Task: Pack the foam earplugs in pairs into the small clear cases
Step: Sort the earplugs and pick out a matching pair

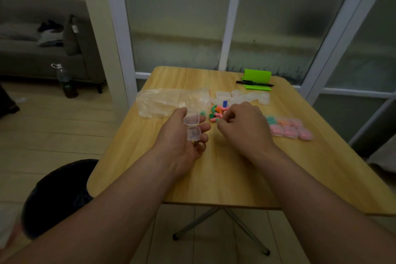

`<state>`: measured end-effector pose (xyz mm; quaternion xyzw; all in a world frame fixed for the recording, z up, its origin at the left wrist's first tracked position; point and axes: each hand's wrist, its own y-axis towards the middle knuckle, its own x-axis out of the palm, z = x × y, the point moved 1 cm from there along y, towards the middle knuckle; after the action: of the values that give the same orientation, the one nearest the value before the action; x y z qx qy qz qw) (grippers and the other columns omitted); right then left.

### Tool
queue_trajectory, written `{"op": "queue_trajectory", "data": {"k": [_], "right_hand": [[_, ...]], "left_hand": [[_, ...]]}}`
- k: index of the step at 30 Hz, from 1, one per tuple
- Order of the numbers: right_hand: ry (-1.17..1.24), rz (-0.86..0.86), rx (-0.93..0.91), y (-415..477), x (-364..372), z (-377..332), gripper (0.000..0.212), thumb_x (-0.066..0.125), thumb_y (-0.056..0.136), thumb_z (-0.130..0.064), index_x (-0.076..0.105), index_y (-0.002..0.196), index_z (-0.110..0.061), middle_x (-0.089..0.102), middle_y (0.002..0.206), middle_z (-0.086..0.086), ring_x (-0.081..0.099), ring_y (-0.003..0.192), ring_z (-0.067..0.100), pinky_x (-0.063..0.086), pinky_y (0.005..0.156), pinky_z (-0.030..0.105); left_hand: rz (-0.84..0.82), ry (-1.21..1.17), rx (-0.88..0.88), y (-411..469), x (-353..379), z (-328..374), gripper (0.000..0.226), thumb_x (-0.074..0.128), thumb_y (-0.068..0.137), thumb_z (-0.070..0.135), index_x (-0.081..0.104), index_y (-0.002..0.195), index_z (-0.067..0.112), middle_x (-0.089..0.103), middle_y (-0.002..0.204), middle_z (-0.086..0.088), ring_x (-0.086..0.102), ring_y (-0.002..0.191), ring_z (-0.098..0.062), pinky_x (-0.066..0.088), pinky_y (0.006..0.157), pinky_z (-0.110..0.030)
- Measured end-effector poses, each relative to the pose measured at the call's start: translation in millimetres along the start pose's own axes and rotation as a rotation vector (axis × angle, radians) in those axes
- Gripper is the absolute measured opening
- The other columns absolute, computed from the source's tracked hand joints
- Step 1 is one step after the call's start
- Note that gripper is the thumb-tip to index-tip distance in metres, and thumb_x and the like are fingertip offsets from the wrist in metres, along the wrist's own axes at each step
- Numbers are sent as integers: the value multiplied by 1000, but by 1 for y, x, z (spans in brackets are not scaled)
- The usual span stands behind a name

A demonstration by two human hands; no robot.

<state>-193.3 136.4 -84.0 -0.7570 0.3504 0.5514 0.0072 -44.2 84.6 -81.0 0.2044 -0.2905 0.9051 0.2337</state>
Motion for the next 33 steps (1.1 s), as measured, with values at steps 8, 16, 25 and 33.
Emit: {"op": "queue_trajectory", "data": {"k": [8,16,25,33], "right_hand": [[300,114,118,0,-31,32,6,72,95,-29,70,91,-25,67,88,-12,63,87,10,54,75,37],[416,34,32,-23,-52,35,2,76,95,-27,74,96,-26,71,90,-12,65,86,3,56,78,30],[230,-105,-291,-56,-57,9,7,78,91,-31,76,96,-35,50,96,-15,51,96,8,40,77,23],[170,-139,-325,-56,-54,8,4,77,91,-40,77,92,-36,51,98,-11,49,99,10,46,79,30]], "left_hand": [[-50,23,-27,-6,8,-8,52,39,108,51,67,122,10,65,87,-9,53,62,-16,42,56,-27],[-191,64,-71,-15,20,-23,50,43,106,49,66,127,10,63,91,-10,56,69,-20,48,61,-30],[-303,55,-79,-13,27,-35,53,38,106,51,65,140,19,67,124,-12,62,103,-25,49,86,-36],[-267,-13,-97,-4,23,-33,53,44,102,49,64,141,19,62,145,-17,49,145,-35,33,121,-53]]}}
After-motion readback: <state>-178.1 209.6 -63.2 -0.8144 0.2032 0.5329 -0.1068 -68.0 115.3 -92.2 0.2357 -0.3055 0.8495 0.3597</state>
